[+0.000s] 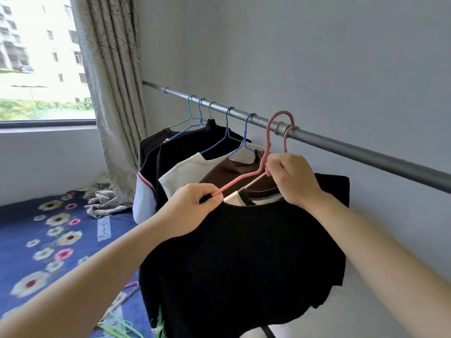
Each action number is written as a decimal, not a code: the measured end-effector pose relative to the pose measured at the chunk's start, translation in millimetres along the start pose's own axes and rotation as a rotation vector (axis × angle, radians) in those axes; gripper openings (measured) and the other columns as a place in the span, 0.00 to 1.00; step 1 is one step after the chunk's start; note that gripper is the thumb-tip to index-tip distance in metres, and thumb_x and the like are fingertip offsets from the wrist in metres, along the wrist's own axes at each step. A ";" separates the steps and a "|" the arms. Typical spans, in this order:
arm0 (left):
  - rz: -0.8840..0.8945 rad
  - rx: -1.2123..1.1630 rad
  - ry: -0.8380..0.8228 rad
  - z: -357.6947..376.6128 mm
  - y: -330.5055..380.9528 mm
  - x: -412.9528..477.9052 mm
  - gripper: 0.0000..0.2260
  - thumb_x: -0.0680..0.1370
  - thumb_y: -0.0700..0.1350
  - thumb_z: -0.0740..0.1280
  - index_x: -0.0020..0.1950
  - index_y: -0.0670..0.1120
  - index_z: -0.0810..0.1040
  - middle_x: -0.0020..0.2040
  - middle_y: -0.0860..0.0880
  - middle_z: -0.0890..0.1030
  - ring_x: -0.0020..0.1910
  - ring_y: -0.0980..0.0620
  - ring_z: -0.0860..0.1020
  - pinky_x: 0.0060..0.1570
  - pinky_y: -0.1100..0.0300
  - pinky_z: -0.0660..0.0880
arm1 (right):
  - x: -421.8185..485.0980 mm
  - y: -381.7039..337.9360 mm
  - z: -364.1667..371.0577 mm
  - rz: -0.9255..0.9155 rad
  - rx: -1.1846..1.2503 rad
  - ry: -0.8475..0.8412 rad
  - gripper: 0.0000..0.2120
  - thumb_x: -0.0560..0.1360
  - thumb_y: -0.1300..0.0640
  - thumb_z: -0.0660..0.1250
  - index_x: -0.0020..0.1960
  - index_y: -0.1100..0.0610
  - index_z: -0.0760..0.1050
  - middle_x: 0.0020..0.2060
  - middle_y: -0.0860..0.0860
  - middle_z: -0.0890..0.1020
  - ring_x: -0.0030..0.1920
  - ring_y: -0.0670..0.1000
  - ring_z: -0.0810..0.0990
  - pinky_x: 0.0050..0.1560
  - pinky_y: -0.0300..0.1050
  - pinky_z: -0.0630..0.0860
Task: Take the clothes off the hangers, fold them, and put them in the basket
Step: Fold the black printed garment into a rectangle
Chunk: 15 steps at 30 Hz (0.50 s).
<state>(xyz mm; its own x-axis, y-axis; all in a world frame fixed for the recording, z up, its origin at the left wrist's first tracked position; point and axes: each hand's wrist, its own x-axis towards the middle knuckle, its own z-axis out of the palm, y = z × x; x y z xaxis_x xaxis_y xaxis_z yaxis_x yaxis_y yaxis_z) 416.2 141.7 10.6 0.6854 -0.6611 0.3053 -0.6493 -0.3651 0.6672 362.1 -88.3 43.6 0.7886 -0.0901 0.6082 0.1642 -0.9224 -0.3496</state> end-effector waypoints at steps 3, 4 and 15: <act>-0.037 0.020 -0.046 -28.7 -16.4 -35.7 0.08 0.81 0.50 0.63 0.46 0.55 0.81 0.40 0.52 0.82 0.40 0.55 0.80 0.45 0.58 0.77 | -3.2 -37.0 26.3 -0.054 0.061 0.029 0.24 0.76 0.42 0.53 0.27 0.55 0.67 0.21 0.46 0.67 0.25 0.47 0.68 0.30 0.44 0.66; -0.076 0.027 -0.049 -43.1 -28.6 -55.1 0.07 0.81 0.51 0.64 0.46 0.56 0.81 0.40 0.52 0.82 0.40 0.56 0.81 0.46 0.59 0.77 | -3.9 -56.8 41.8 -0.071 0.088 0.021 0.26 0.76 0.41 0.54 0.25 0.55 0.65 0.20 0.46 0.66 0.24 0.48 0.68 0.30 0.43 0.65; -0.276 -0.075 0.129 -221.8 -93.5 -237.7 0.06 0.77 0.52 0.67 0.46 0.52 0.81 0.42 0.49 0.84 0.40 0.52 0.84 0.41 0.59 0.81 | 15.7 -287.1 125.7 -0.160 0.224 0.048 0.29 0.74 0.42 0.67 0.22 0.57 0.67 0.18 0.53 0.70 0.22 0.52 0.70 0.33 0.44 0.72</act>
<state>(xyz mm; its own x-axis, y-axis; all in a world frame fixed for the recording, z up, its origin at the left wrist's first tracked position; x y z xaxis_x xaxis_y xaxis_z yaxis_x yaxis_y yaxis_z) 387.1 478.4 26.3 0.8715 -0.4535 0.1866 -0.4104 -0.4663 0.7837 401.8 222.3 64.0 0.7142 0.0275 0.6994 0.4157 -0.8206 -0.3921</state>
